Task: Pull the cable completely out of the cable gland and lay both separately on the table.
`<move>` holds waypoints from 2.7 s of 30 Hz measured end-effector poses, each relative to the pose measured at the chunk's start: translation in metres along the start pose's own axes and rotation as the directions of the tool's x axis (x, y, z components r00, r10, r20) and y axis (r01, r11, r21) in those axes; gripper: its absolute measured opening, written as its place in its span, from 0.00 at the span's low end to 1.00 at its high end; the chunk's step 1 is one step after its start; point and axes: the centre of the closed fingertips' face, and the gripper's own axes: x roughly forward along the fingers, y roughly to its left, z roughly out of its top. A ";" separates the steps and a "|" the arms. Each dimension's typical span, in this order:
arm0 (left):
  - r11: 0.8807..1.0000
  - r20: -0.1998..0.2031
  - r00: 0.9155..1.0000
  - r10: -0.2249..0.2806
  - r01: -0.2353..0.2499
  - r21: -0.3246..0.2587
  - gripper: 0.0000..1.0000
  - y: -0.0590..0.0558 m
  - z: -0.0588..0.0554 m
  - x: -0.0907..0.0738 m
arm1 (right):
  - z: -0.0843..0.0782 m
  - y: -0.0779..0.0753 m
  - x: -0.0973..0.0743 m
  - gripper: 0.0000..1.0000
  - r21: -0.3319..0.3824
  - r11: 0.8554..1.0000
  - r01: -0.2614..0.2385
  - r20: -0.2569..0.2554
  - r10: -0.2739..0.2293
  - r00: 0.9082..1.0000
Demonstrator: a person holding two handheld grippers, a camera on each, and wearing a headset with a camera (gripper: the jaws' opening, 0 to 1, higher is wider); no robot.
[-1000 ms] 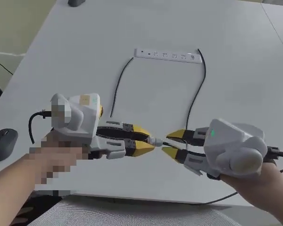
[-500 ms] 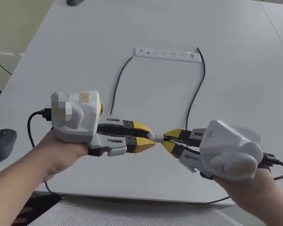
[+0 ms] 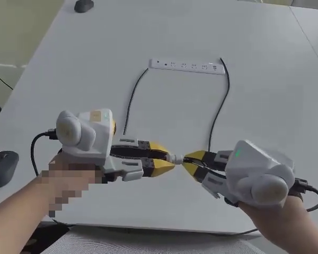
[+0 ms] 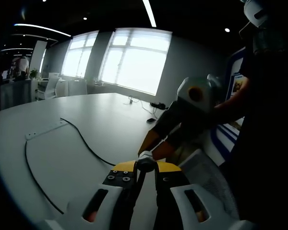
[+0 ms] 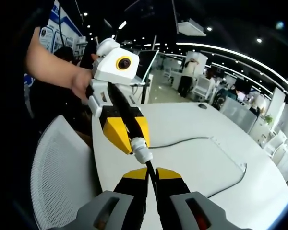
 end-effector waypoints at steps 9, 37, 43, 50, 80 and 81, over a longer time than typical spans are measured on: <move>1.000 -0.012 1.000 0.016 -0.016 -0.020 0.14 0.004 -0.002 0.001 | -0.014 -0.009 -0.002 0.00 0.095 0.995 0.033 -0.005 -0.033 0.999; 0.998 0.012 0.999 0.030 -0.029 -0.051 0.14 -0.004 -0.004 0.010 | -0.103 -0.041 -0.004 0.00 0.419 0.868 0.268 -0.194 -0.202 0.960; 0.998 0.010 0.999 0.030 -0.030 -0.051 0.14 -0.006 -0.004 0.013 | -0.105 -0.039 -0.006 0.01 0.442 0.851 0.282 -0.197 -0.215 0.957; 0.998 0.003 0.999 0.047 -0.046 -0.047 0.14 -0.002 -0.006 0.009 | -0.104 -0.037 -0.012 0.02 0.461 0.844 0.273 -0.177 -0.214 0.961; 0.997 -0.013 0.998 0.063 -0.064 -0.053 0.14 0.004 -0.008 0.006 | -0.012 -0.006 -0.006 0.06 -0.138 0.980 0.142 -0.159 -0.164 0.974; 0.997 -0.013 0.998 0.063 -0.064 -0.053 0.14 0.004 -0.008 0.006 | -0.009 -0.006 -0.006 0.05 -0.200 0.970 0.139 -0.157 -0.172 0.973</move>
